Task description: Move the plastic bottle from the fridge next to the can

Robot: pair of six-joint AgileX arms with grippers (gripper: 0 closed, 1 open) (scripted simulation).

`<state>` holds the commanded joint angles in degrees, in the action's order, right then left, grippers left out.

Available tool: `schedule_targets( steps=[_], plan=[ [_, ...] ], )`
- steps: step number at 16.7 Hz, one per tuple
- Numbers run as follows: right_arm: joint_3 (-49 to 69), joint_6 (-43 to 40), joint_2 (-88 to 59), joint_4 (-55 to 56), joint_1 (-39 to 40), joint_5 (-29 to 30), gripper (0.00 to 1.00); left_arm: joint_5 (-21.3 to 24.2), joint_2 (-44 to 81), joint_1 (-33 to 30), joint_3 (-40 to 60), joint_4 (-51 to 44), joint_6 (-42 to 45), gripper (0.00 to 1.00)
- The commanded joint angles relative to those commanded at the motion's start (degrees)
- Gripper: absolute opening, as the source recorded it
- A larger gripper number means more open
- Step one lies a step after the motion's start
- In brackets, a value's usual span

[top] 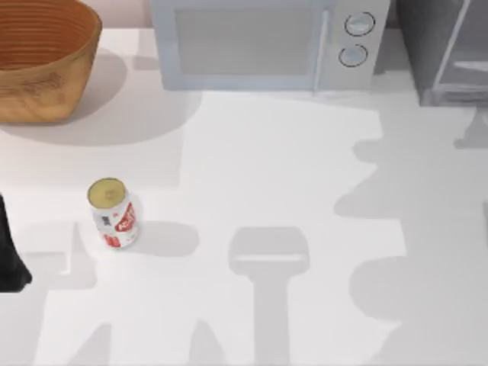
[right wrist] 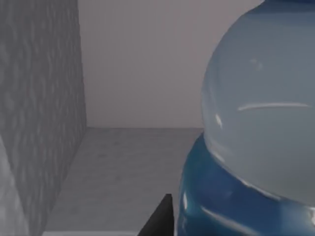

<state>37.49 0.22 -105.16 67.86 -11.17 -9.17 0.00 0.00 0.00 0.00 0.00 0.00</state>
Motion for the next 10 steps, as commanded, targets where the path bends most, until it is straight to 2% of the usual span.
schedule_targets(
  steps=[4, 10],
  plan=[
    [4.84, 0.12, -7.11, 2.36, 15.3, 15.18, 0.0, 0.0, 0.0, 0.0, 0.0, 0.0, 0.0, 1.0],
    [12.62, -0.01, -17.58, 4.6, 46.71, 46.16, 0.0, 0.0, 0.0, 0.0, 0.0, 0.0, 0.0, 1.0]
  ],
)
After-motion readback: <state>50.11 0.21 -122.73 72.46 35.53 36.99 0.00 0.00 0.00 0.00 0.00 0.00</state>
